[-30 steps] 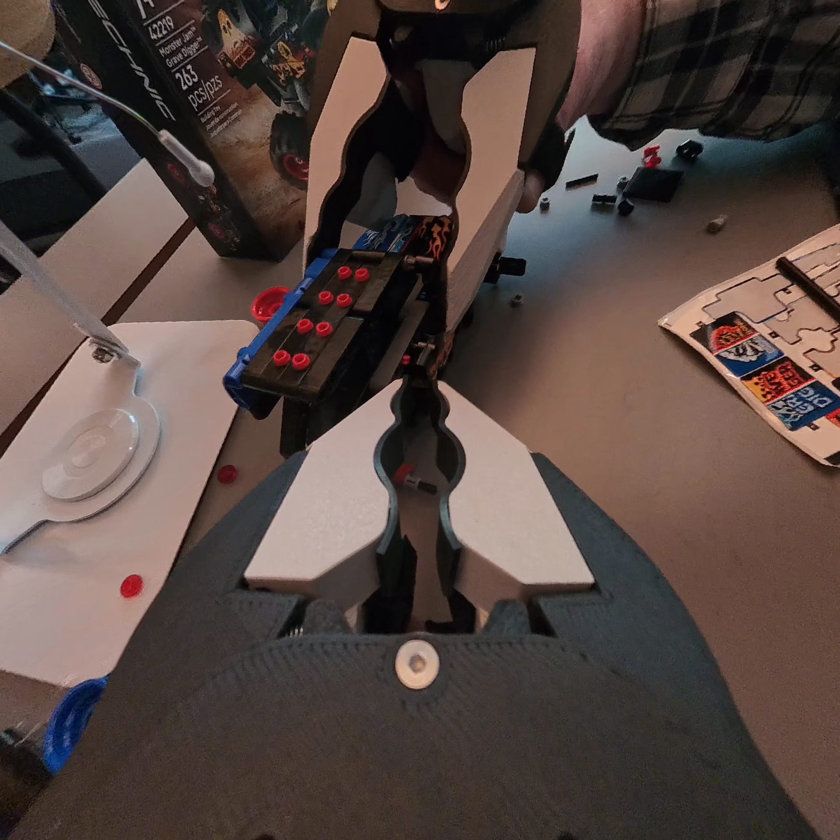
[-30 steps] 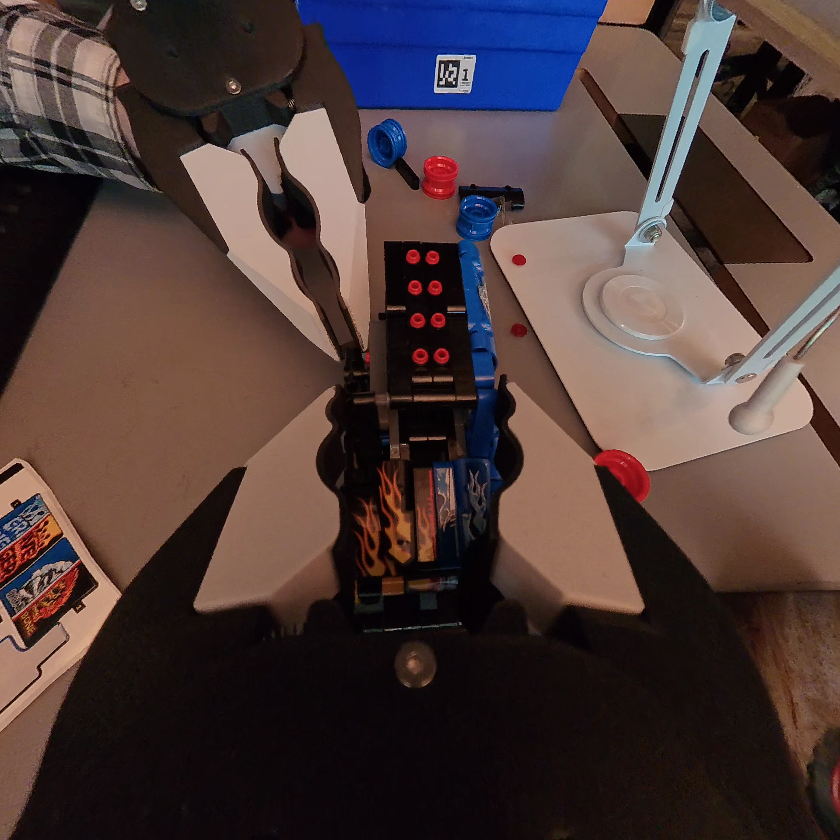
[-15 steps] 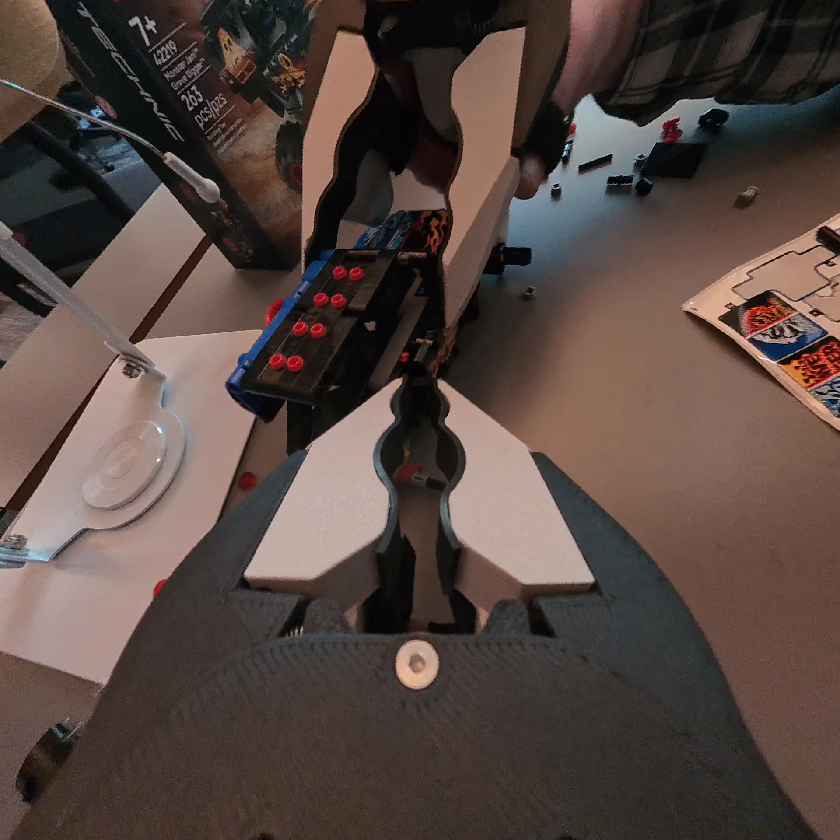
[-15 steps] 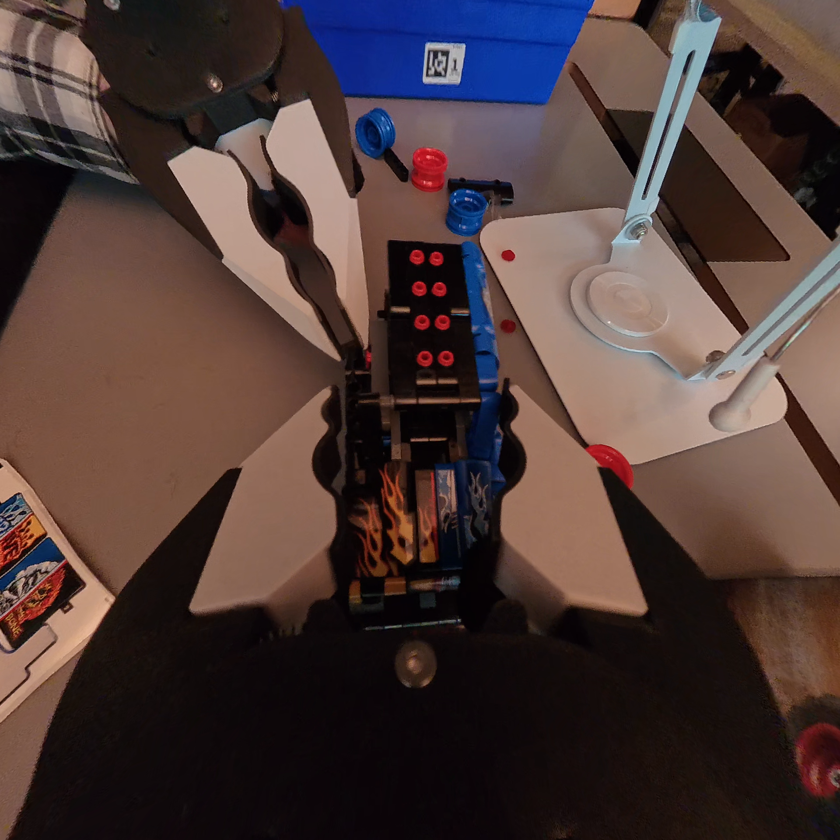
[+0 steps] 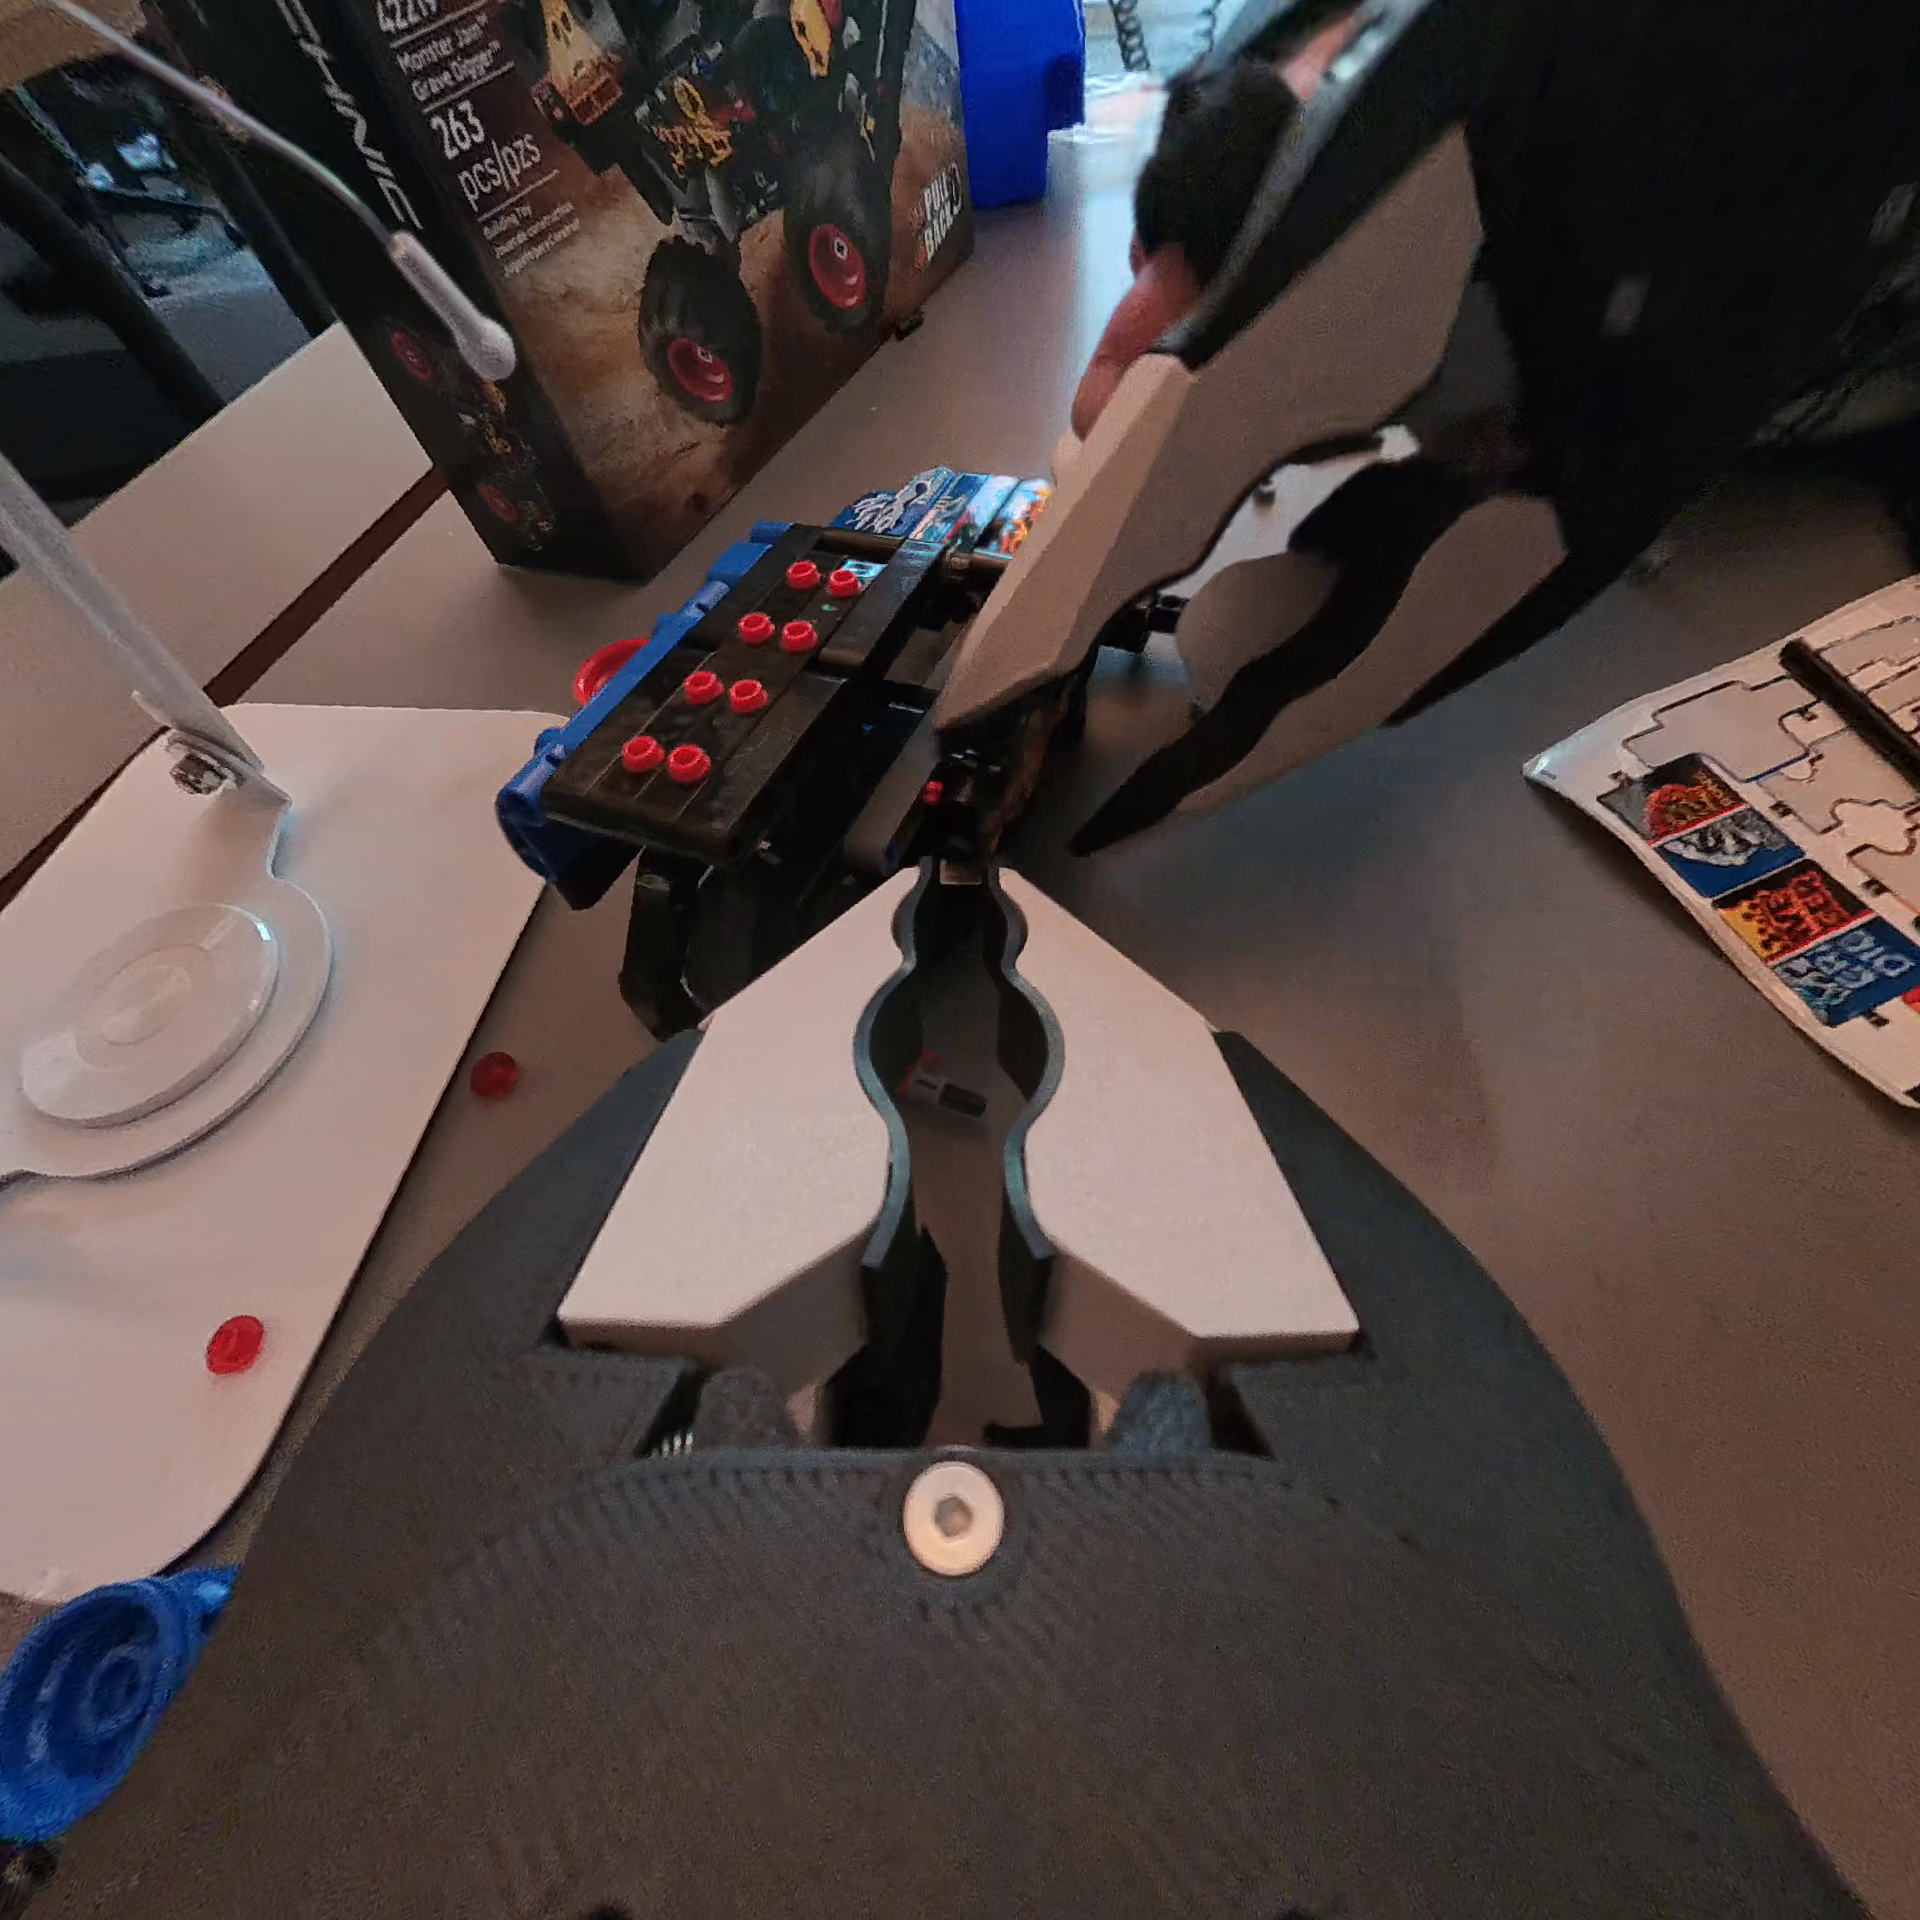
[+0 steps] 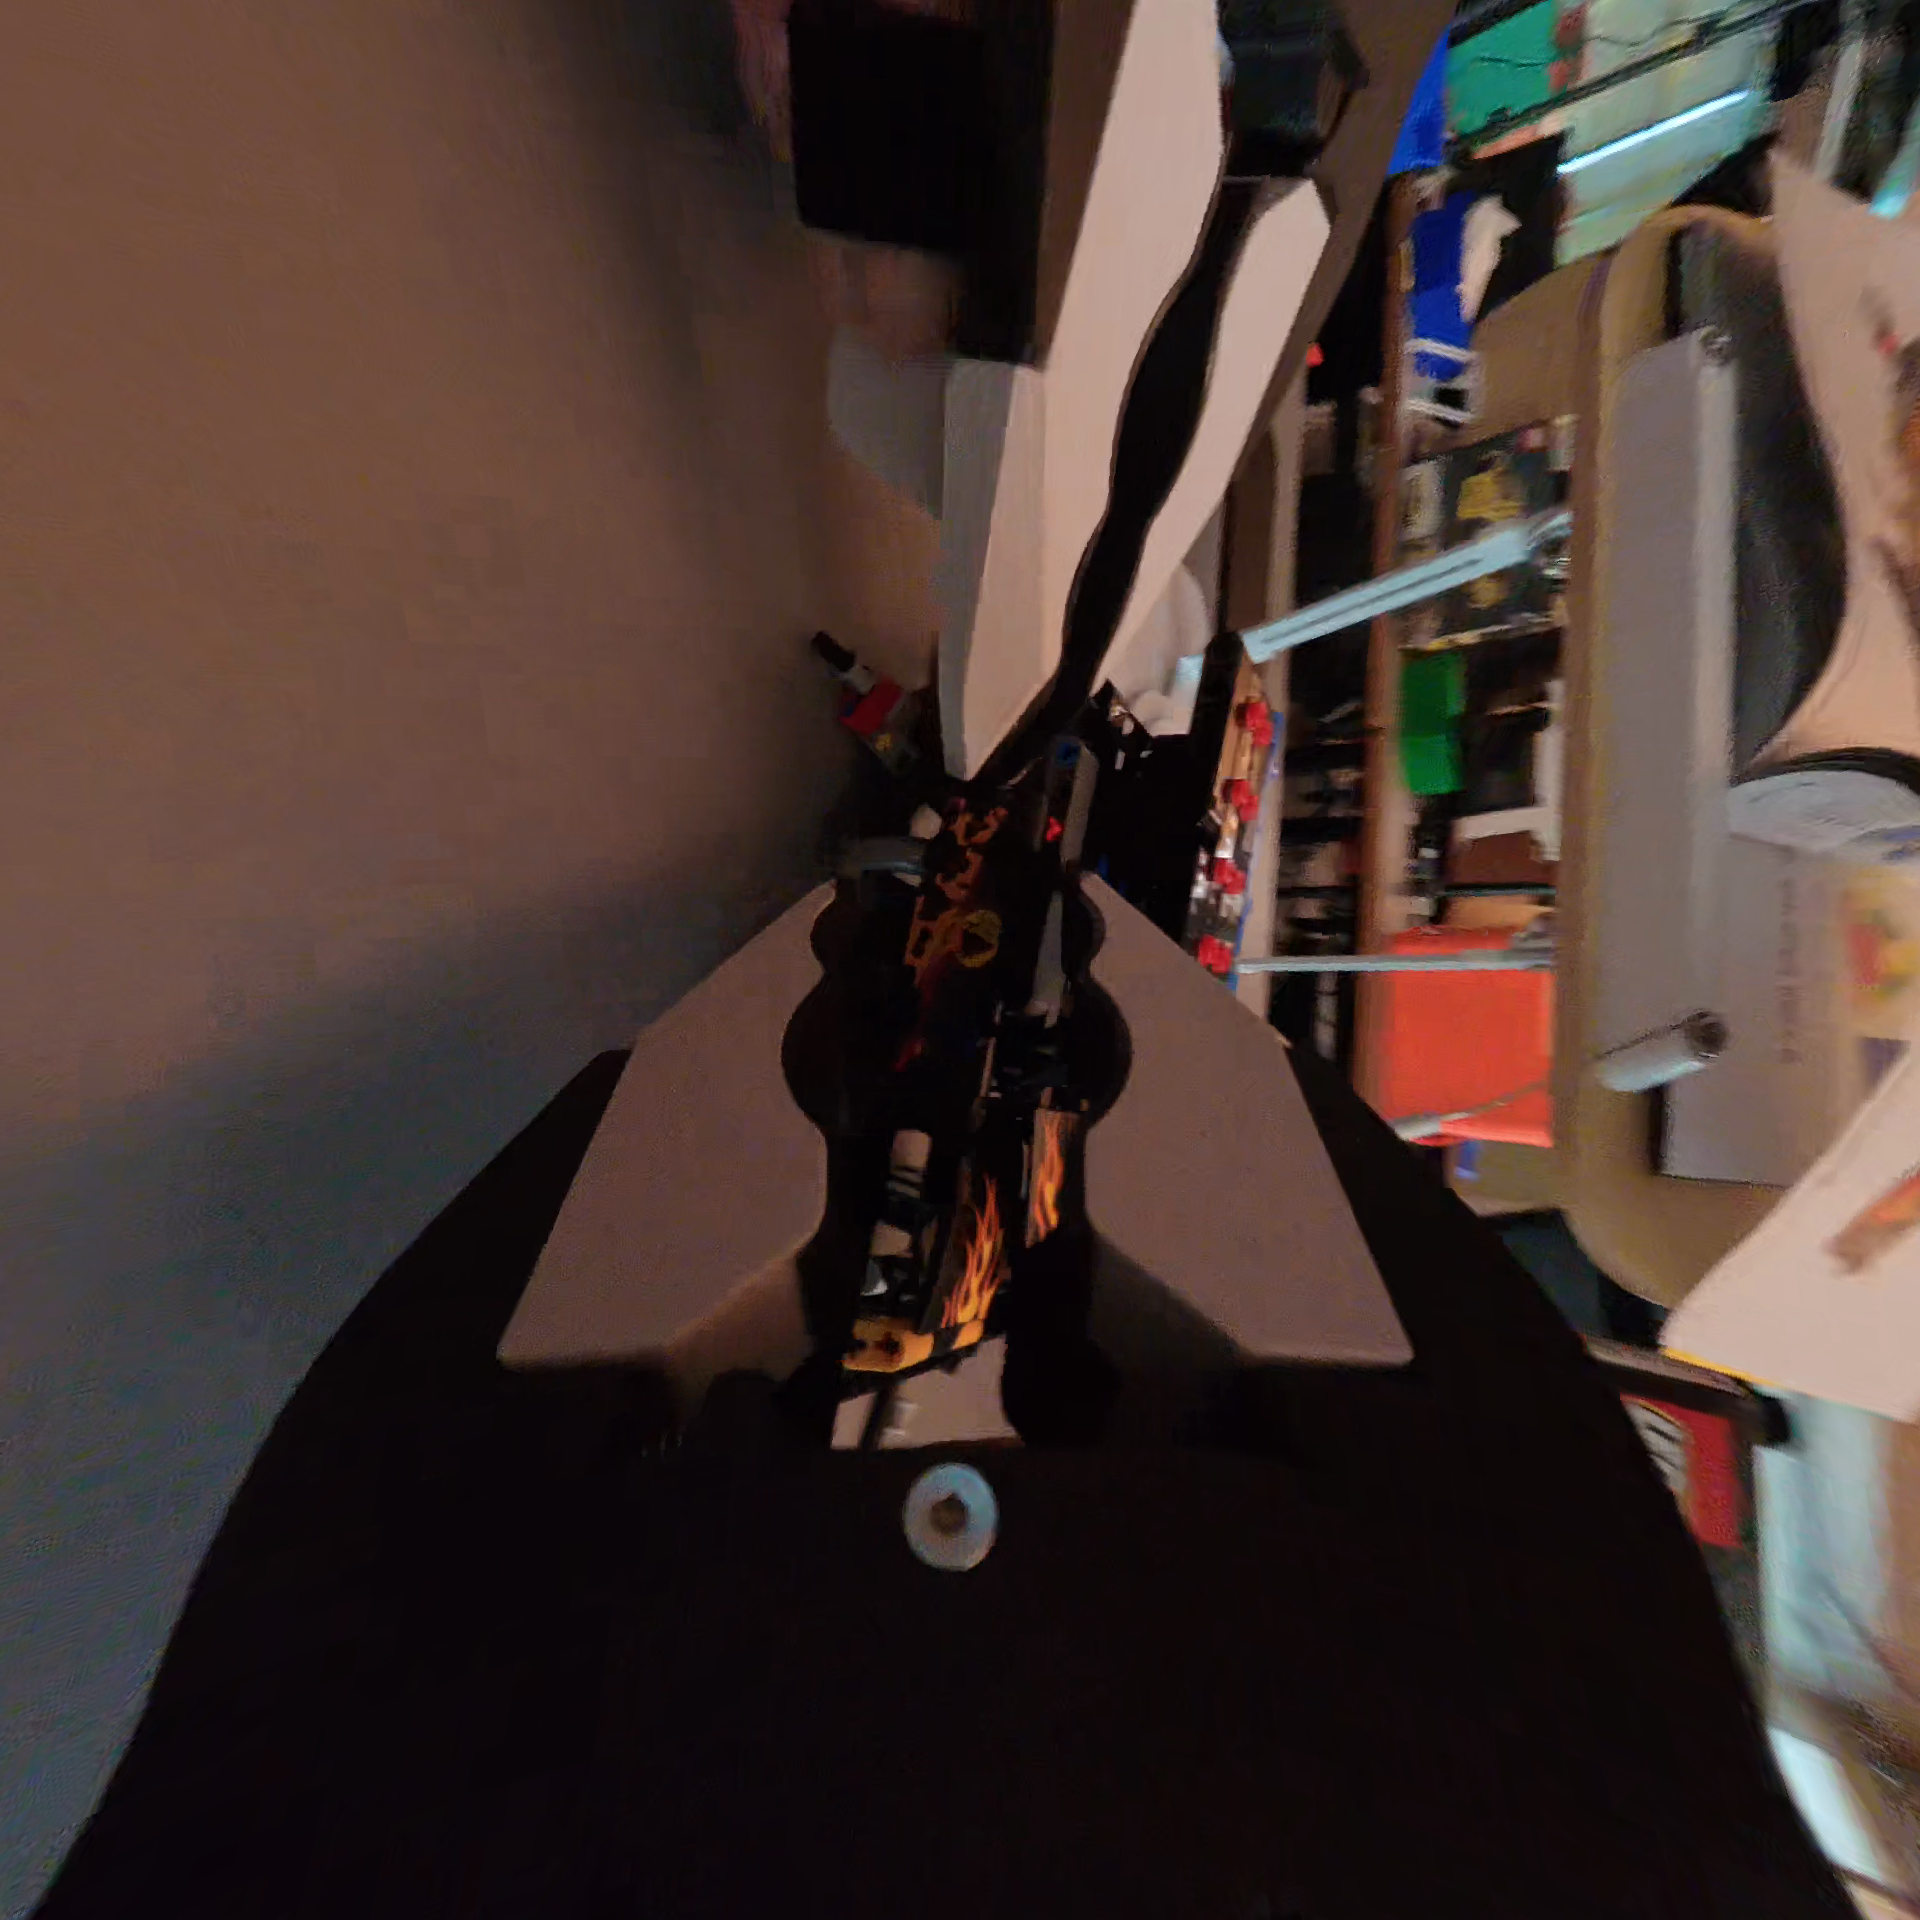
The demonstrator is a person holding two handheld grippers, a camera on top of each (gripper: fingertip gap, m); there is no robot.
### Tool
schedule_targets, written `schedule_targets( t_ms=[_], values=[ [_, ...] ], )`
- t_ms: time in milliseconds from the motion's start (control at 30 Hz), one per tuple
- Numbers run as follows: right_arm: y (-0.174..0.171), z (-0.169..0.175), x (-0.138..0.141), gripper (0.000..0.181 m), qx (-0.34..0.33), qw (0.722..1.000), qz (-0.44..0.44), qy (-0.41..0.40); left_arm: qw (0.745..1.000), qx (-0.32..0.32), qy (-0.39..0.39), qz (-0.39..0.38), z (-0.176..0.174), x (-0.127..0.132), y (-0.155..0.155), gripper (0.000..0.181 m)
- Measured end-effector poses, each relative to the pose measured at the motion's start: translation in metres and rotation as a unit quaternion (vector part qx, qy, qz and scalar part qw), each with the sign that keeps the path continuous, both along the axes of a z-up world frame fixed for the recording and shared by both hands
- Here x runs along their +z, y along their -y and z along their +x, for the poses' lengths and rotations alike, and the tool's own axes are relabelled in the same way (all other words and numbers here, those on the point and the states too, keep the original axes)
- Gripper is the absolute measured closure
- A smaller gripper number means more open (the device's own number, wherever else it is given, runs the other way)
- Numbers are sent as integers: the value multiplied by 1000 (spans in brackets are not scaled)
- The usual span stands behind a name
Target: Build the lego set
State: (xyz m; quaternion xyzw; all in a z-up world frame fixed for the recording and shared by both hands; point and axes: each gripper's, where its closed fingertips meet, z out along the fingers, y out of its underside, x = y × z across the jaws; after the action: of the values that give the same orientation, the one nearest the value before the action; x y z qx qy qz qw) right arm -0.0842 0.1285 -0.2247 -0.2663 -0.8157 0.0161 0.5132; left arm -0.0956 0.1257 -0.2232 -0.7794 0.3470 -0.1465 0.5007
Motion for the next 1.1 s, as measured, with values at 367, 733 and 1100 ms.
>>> schedule_targets(
  t_ms=[367,733,1100],
  values=[
    [-13,-5,10,159,-15,998,35,-44,999,14,47,-3,-7,11,-7,174],
    [8,7,19,160,37,996,-75,-40,991,-31,108,-68,6,15,6,175],
    [10,14,20,161,55,993,-97,-39,968,-88,199,-126,17,26,12,175]
  ],
)
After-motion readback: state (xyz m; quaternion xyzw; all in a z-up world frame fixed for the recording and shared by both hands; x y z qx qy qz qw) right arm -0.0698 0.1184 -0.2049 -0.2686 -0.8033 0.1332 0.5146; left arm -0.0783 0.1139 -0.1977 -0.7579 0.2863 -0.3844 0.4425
